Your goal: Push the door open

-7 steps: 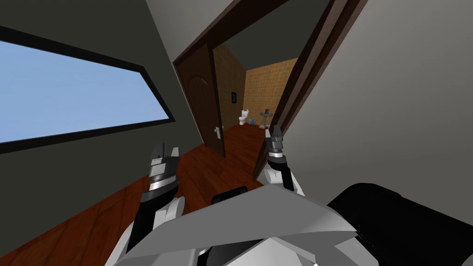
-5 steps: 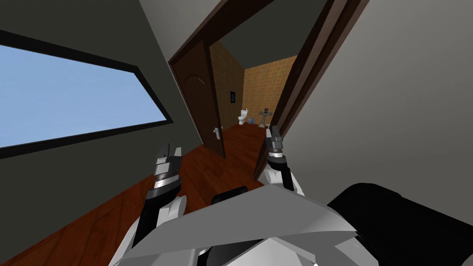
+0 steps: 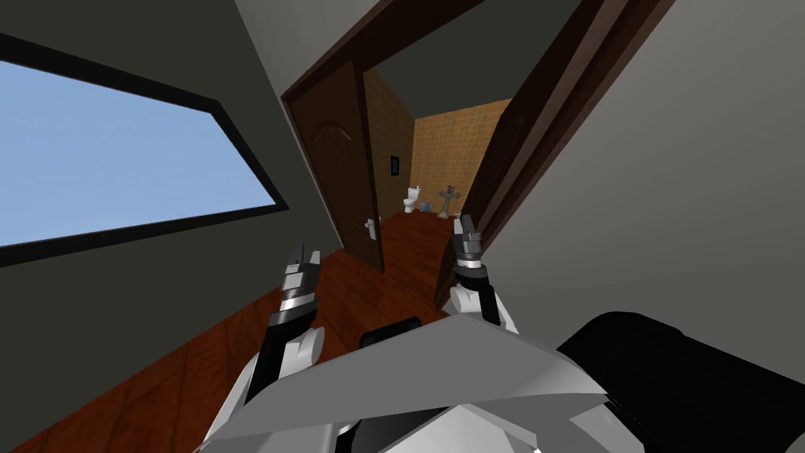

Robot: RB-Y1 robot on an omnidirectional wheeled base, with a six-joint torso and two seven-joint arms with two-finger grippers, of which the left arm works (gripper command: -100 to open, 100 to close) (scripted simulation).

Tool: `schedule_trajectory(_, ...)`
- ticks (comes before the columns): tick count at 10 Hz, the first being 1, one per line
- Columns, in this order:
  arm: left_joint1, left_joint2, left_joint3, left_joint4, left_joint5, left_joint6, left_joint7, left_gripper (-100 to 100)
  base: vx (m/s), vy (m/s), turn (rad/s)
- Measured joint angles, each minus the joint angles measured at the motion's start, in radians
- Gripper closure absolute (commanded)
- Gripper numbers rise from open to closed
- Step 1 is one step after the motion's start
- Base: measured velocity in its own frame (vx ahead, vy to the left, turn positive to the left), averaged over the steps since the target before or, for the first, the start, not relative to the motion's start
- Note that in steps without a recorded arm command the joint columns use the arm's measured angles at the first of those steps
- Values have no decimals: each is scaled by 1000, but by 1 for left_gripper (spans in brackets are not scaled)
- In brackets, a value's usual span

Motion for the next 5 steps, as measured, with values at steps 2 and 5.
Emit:
schedule_trajectory(2, -29, 14, -12, 51, 5, 5, 11, -100, 117, 111, -132)
schedule_trajectory(5, -72, 24, -48, 127, 6, 20, 23, -100, 129, 132, -124)
